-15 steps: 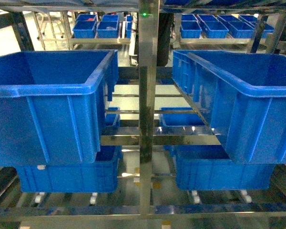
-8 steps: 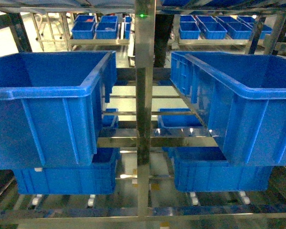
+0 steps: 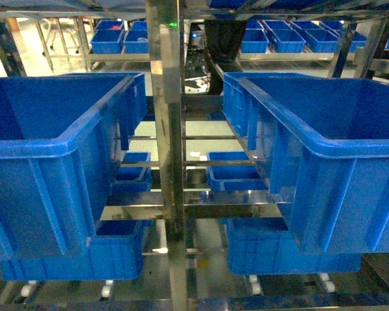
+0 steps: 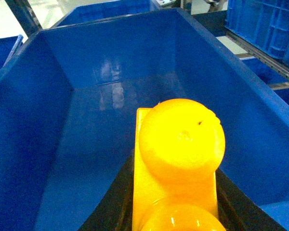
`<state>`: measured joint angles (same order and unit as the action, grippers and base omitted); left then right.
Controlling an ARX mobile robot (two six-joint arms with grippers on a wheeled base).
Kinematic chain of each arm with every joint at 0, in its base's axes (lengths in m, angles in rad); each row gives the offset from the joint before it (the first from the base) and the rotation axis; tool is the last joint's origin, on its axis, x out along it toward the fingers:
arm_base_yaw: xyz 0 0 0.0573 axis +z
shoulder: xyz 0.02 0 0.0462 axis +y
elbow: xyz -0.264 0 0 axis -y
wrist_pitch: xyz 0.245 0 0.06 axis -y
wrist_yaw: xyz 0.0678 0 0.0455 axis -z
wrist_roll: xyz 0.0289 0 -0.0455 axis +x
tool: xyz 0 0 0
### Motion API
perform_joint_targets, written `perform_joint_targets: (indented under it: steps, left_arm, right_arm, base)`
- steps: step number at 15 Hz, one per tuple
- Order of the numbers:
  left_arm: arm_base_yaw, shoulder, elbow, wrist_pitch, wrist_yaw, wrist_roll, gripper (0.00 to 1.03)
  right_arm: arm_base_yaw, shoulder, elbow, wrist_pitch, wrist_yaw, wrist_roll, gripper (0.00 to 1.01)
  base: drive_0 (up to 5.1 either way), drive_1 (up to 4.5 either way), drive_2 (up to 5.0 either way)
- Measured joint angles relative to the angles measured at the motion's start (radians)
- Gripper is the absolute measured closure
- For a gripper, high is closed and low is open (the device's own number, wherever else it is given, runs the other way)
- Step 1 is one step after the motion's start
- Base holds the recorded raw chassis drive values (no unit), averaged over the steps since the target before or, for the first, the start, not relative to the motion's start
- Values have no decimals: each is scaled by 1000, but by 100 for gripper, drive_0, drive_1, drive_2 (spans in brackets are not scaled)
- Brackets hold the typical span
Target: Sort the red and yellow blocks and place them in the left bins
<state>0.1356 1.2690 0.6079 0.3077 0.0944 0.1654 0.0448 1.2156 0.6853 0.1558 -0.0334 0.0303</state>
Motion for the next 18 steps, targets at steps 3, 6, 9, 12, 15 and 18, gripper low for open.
perform_joint_targets:
  steps: [3,6,9,12,15,18]
  left_arm:
    - [5,0,0,0,-4,0,75]
    - [5,0,0,0,-4,0,75]
    - [5,0,0,0,-4,0,75]
    - [5,0,0,0,-4,0,75]
    - [5,0,0,0,-4,0,75]
    - [5,0,0,0,-4,0,75]
  right_arm:
    - [1,1,0,1,0,1,72]
    - [1,24,19,2,0,3,72]
    - [1,75,69,2,2,7,72]
    - [3,104,97,-1,3,10,72]
    - [35,264,236,-34,-23,91,72]
    - [54,507,338,10,14,105,72]
  base:
    - [0,0,0]
    - [0,0,0]
    - [0,0,0]
    - [0,0,0]
    - [0,0,0]
    - [0,0,0]
